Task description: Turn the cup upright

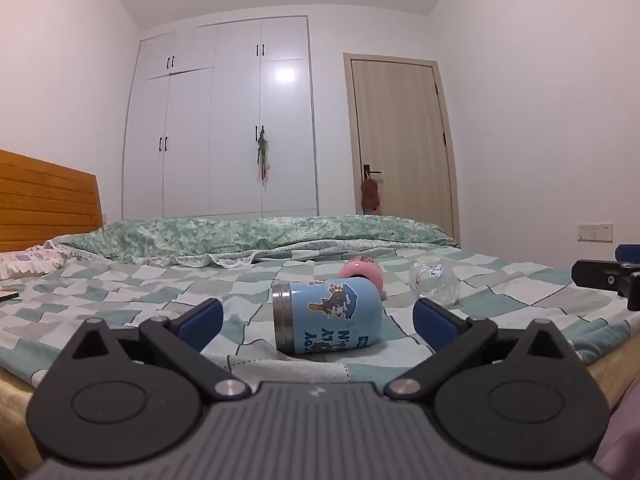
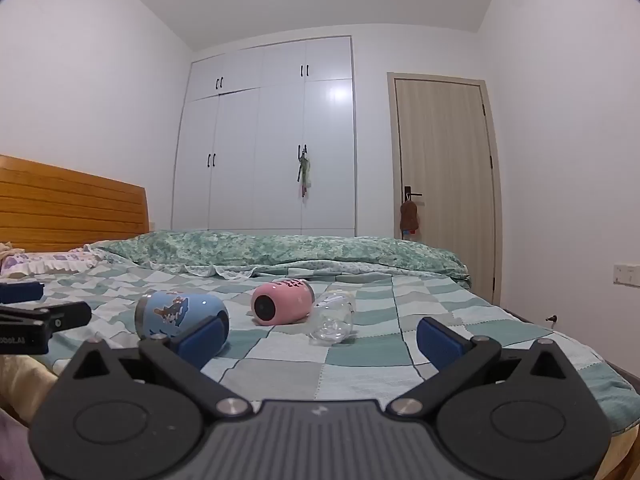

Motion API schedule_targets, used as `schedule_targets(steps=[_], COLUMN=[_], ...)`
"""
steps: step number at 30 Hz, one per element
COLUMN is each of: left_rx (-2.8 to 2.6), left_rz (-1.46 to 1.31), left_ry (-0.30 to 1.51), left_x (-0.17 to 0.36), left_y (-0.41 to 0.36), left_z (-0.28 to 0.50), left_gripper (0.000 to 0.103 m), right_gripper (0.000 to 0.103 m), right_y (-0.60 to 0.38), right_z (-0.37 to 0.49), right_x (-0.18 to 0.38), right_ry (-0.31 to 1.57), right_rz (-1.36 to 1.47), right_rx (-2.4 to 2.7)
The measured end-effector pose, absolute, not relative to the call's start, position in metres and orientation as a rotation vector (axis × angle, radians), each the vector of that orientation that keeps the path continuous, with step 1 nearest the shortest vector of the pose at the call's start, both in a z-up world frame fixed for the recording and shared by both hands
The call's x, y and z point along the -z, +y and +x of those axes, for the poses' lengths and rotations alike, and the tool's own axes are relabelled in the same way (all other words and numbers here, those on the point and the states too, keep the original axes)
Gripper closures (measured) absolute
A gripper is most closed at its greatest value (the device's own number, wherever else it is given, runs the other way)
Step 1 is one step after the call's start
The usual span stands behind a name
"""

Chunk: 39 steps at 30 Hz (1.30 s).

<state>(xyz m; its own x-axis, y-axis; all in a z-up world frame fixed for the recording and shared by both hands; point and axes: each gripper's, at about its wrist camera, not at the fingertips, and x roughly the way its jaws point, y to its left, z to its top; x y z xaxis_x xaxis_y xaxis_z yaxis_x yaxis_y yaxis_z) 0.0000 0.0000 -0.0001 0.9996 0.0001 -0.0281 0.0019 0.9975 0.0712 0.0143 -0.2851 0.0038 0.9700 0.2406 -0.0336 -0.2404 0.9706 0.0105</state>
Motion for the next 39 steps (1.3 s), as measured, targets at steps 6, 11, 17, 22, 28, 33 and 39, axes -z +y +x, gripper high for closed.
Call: schedule_targets(steps=[6, 11, 17, 22, 28, 33, 39], left_rx=[-0.004, -0.001, 0.001, 0.002, 0.002, 0.003, 0.003], left_rz=[0.071, 0.051, 0.048, 0.047, 0.045, 0.045, 0.044], left_ry=[0.025, 0.034, 0.036, 0.037, 0.038, 0.037, 0.036], left_x=[0.0052, 0.0001, -0.0003, -0.0011, -0.0012, -0.0014, -0.0015], left_y=[-0.0043, -0.0004, 0.0006, 0.0014, 0.0019, 0.0019, 0.0021], left_z=[-0.0019, -0.0032, -0.005, -0.0047, 0.0006, 0.0009, 0.0006], left_gripper=[0.0, 0.0, 0.0, 0.0, 0.0, 0.0, 0.0], right_gripper=[0.0, 0.0, 0.0, 0.0, 0.0, 0.0, 0.0], right_y=[-0.2836, -0.2822, -0.282, -0.2815, -0.2802, -0.2793, -0.2788], right_z=[0.0141, 0.0137, 0.0143, 0.0147, 0.0146, 0.012, 0.0125], right_x=[-0.0029, -0.0022, -0.0016, -0.0012, -0.0008, -0.0026, -0.0023], right_ry=[0.025, 0.024, 0.025, 0.026, 0.024, 0.024, 0.023], right_rz=[0.005, 0.006, 0.007, 0.008, 0.007, 0.007, 0.007], right_rx=[-0.24, -0.241, -0.24, -0.241, -0.241, -0.242, -0.242])
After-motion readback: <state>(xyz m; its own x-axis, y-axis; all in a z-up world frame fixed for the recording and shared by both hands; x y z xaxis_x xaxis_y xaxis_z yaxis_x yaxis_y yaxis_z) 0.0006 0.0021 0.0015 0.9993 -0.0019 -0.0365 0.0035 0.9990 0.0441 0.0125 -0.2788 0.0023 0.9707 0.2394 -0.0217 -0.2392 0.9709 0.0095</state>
